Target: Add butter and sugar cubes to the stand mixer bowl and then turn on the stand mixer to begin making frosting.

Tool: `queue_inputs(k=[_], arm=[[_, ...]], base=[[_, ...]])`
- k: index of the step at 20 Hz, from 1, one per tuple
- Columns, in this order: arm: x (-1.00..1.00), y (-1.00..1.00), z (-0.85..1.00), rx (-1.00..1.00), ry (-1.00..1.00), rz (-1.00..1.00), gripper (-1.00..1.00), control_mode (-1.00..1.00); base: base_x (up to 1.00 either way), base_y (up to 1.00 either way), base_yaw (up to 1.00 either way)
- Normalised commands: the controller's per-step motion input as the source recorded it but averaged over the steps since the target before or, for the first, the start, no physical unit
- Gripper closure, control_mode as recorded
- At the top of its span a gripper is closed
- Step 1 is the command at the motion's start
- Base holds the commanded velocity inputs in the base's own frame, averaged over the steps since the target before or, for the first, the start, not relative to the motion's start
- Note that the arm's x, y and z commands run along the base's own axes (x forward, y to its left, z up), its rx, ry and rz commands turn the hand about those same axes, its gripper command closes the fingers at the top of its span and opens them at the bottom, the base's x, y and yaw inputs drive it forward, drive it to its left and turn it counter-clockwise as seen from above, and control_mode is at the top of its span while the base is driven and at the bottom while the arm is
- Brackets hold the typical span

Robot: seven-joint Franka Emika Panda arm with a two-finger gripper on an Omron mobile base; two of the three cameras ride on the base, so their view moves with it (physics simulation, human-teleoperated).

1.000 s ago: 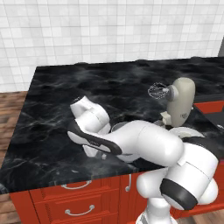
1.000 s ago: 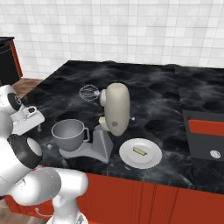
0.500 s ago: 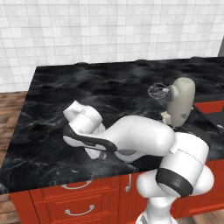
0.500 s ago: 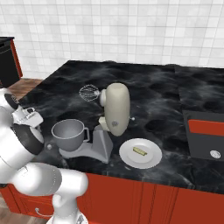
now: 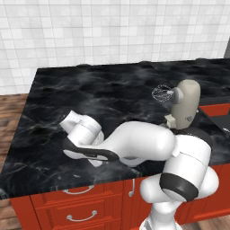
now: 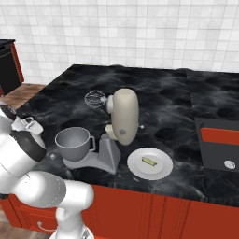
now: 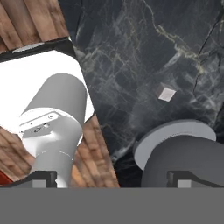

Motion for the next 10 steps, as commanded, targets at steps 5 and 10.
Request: queue_inputs(k=[5,10], arm=[[0.05,0.0,-0.23,0.0,-0.01,0.01,-1.0,-1.0],[0.34,0.01,-0.1,-0.03,0.05,0.0,-1.0,-1.0]], base=[[0.0,0.0,0.0],[0.0,0.0,0.0]])
